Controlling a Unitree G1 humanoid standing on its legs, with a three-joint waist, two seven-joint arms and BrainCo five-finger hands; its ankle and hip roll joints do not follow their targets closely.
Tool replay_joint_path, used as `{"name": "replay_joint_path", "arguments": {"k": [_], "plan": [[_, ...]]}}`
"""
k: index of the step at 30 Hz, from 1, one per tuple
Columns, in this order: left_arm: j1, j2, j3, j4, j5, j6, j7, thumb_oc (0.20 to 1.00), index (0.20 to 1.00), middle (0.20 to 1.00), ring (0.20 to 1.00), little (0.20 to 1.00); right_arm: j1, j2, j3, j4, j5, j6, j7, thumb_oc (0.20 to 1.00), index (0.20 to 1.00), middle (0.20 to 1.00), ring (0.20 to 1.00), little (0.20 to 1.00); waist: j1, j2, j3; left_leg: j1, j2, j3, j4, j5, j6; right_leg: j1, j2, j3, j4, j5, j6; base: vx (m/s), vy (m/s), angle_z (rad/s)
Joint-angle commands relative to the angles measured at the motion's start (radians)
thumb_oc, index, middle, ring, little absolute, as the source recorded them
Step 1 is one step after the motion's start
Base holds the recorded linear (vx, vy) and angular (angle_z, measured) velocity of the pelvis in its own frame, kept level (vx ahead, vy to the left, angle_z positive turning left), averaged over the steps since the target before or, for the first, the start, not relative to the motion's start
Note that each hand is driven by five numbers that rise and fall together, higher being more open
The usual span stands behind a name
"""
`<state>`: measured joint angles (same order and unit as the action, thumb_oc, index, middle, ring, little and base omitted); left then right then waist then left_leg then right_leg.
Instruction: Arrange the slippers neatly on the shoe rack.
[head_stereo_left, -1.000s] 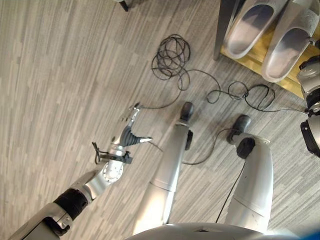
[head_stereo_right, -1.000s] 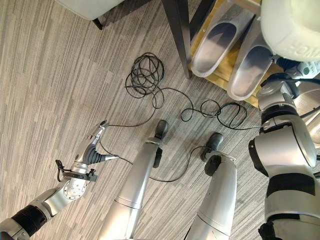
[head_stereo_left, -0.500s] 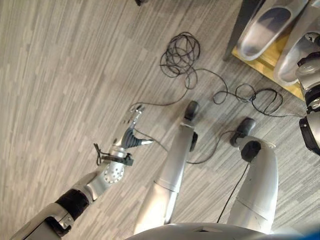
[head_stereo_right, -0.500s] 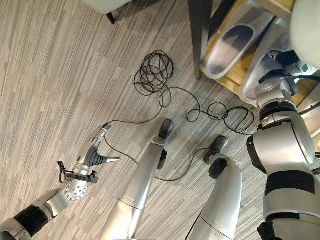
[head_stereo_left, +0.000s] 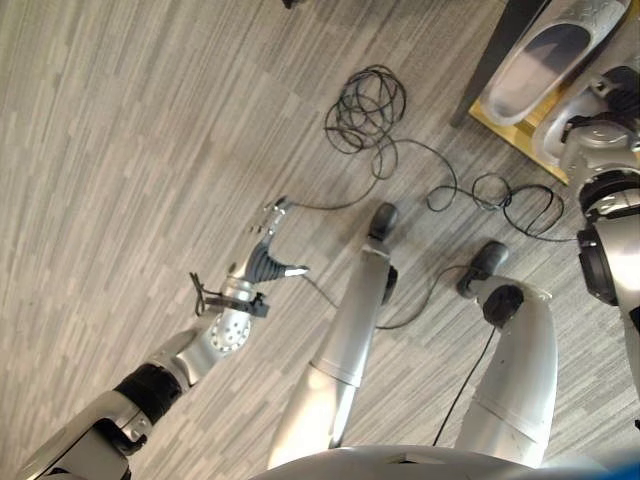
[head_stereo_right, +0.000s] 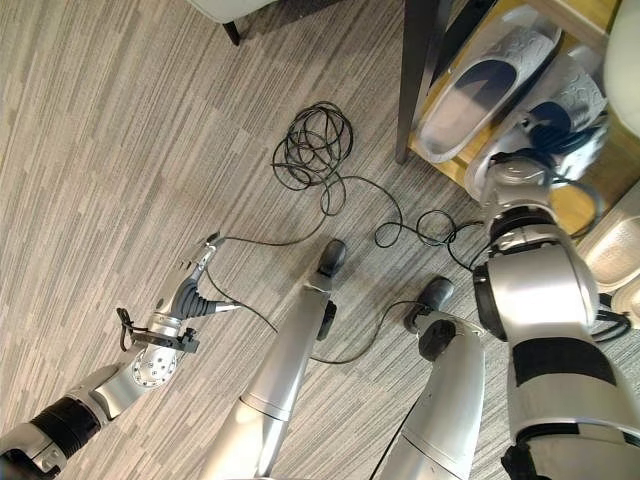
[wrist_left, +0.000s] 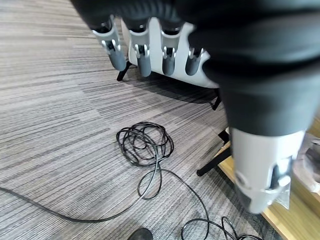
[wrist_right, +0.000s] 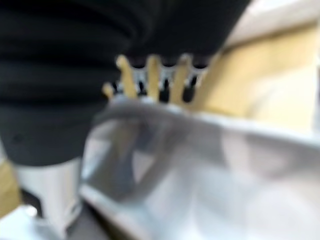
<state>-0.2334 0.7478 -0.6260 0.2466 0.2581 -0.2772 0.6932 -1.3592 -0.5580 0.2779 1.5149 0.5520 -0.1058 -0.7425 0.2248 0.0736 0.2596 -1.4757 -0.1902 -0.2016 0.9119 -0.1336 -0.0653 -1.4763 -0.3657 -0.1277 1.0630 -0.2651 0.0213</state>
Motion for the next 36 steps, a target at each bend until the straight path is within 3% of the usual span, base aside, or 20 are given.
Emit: {"name": "replay_joint_path", "arguments": {"k": [1,7,21,24,26,36], "plan": [[0.020,0.024,0.036,-0.052,-0.005,-0.013,0.002,1.000,1.000,1.000,1.000,1.000,0.032,-0.016,-0.024,-0.071,0.139,-0.067,0.053,1.000,1.000,1.000,1.000,1.000,0.024,-0.003,-0.003,-0.032,0.031,0.058,-0.137,0.040,-0.005,0.054,0.043,0.094,0.026,-0.148,0.038,0.00,0.000,0.00],[0.010,0.033,0.052,-0.074,0.004,-0.007,-0.009,1.000,1.000,1.000,1.000,1.000,0.021,0.018,-0.042,-0.080,0.246,-0.089,0.109,1.000,1.000,1.000,1.000,1.000,0.033,-0.006,-0.006,-0.034,0.038,0.058,-0.150,0.041,-0.009,0.052,0.040,0.092,0.022,-0.156,0.037,-0.01,-0.025,0.00],[0.018,0.032,0.093,-0.063,-0.019,-0.004,-0.002,1.000,1.000,1.000,1.000,1.000,0.019,0.029,-0.022,-0.146,0.197,-0.120,0.081,1.000,1.000,1.000,1.000,1.000,0.030,-0.005,-0.005,-0.051,0.039,0.060,-0.120,0.031,-0.001,0.034,0.054,0.099,0.035,-0.149,0.039,0.00,-0.002,0.00],[0.023,0.033,0.101,-0.066,-0.026,0.000,-0.008,1.000,1.000,1.000,1.000,1.000,0.048,0.036,-0.039,-0.158,0.173,-0.118,0.054,1.000,1.000,1.000,1.000,1.000,0.023,-0.008,-0.007,-0.050,0.039,0.061,-0.107,0.025,0.003,0.038,0.060,0.101,0.041,-0.151,0.036,0.00,0.006,-0.03],[-0.211,-0.059,0.050,0.064,0.003,0.073,0.018,1.000,1.000,1.000,1.000,1.000,0.044,0.104,-0.034,-0.194,0.144,-0.105,0.026,1.000,1.000,1.000,1.000,1.000,-0.020,-0.020,-0.005,-0.039,0.049,0.061,-0.106,0.019,0.006,0.046,0.070,0.100,0.031,-0.144,0.035,0.01,0.045,-0.06],[-0.208,-0.098,0.084,0.088,-0.029,0.075,0.014,1.000,1.000,1.000,1.000,1.000,0.136,0.121,-0.097,-0.227,0.051,-0.077,-0.057,1.000,1.000,1.000,1.000,1.000,-0.053,-0.042,0.008,0.012,0.073,0.061,-0.127,0.019,0.006,0.109,0.097,0.089,-0.020,-0.125,0.033,-0.03,-0.002,-0.10]]}}
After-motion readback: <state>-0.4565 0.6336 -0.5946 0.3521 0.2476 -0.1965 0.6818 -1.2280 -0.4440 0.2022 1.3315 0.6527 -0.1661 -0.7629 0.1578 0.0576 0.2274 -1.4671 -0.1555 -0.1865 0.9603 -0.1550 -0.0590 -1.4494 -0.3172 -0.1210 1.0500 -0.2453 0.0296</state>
